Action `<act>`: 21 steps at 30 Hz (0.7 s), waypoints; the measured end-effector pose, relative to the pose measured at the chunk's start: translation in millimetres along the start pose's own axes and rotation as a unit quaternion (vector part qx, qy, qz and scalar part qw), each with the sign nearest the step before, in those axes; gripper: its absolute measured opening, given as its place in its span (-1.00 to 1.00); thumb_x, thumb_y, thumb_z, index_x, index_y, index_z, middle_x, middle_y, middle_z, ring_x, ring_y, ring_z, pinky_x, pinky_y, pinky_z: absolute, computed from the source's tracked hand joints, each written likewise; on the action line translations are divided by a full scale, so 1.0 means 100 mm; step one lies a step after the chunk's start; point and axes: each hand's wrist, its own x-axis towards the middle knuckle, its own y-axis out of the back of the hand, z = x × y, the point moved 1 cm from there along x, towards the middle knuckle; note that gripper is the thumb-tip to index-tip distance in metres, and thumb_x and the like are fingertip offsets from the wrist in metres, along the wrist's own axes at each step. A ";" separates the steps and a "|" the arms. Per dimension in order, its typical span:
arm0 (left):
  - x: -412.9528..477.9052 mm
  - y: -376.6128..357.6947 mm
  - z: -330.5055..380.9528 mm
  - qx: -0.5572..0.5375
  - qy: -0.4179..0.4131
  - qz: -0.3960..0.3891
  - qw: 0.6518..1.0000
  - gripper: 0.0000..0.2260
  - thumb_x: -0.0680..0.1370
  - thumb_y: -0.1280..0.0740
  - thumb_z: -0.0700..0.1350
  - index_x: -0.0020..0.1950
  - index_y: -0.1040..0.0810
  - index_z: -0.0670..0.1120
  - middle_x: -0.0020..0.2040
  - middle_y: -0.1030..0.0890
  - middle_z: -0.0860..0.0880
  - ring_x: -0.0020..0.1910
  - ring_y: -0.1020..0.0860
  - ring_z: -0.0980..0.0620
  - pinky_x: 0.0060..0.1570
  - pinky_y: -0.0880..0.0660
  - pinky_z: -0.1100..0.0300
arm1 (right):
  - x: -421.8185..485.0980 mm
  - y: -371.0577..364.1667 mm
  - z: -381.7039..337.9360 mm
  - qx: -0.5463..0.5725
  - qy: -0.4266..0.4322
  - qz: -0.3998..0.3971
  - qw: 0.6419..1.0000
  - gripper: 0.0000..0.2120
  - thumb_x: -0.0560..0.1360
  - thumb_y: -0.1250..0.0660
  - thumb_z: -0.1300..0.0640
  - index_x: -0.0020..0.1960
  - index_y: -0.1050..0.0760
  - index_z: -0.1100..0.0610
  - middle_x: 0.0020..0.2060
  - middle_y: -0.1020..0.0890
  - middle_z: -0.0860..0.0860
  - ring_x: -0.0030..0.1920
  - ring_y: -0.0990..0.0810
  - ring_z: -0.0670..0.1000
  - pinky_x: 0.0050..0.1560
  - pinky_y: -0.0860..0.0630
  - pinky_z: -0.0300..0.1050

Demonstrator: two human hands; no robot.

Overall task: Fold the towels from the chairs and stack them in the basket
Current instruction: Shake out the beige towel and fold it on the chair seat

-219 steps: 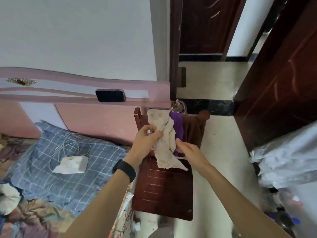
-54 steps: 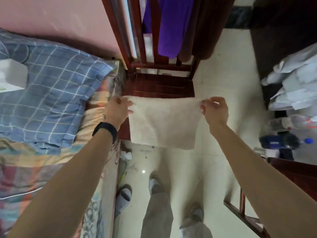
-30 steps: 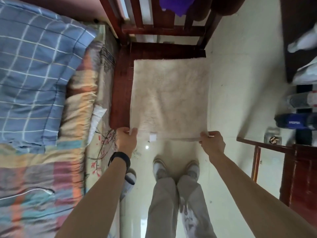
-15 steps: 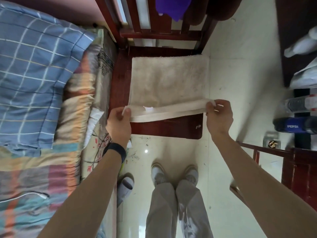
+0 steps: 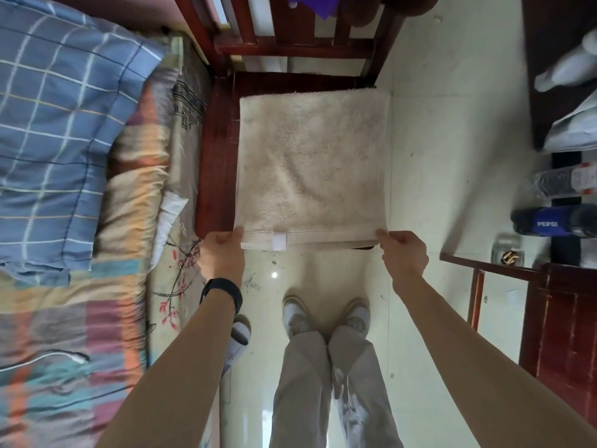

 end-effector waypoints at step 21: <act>0.19 0.09 -0.25 -0.174 0.062 -0.248 0.951 -0.87 0.56 -0.43 -0.06 -0.02 -0.55 -0.10 -0.10 -0.65 -0.10 -0.18 -0.62 0.02 -0.16 -0.53 0.20 | 0.04 0.05 0.21 0.169 -0.107 -0.087 0.976 -0.82 0.46 -0.54 0.19 -0.03 -0.61 0.24 -0.15 -0.70 0.13 -0.17 -0.69 0.00 0.00 -0.63 -0.15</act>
